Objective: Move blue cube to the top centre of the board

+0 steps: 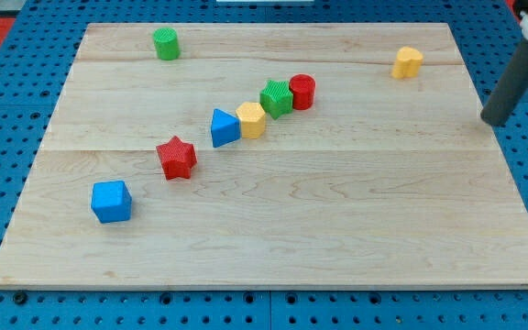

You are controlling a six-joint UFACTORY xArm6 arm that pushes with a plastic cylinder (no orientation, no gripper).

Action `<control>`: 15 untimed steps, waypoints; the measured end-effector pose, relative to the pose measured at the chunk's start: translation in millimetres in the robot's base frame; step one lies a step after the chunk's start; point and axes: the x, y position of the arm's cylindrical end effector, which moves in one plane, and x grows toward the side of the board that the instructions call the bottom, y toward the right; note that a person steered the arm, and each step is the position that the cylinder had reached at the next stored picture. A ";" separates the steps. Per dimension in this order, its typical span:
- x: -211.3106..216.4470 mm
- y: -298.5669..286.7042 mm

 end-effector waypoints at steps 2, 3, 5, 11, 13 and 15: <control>83.0 -97.1; 133.7 -186.8; 148.7 -419.9; 4.9 -458.4; -44.1 -400.0; -92.1 -335.2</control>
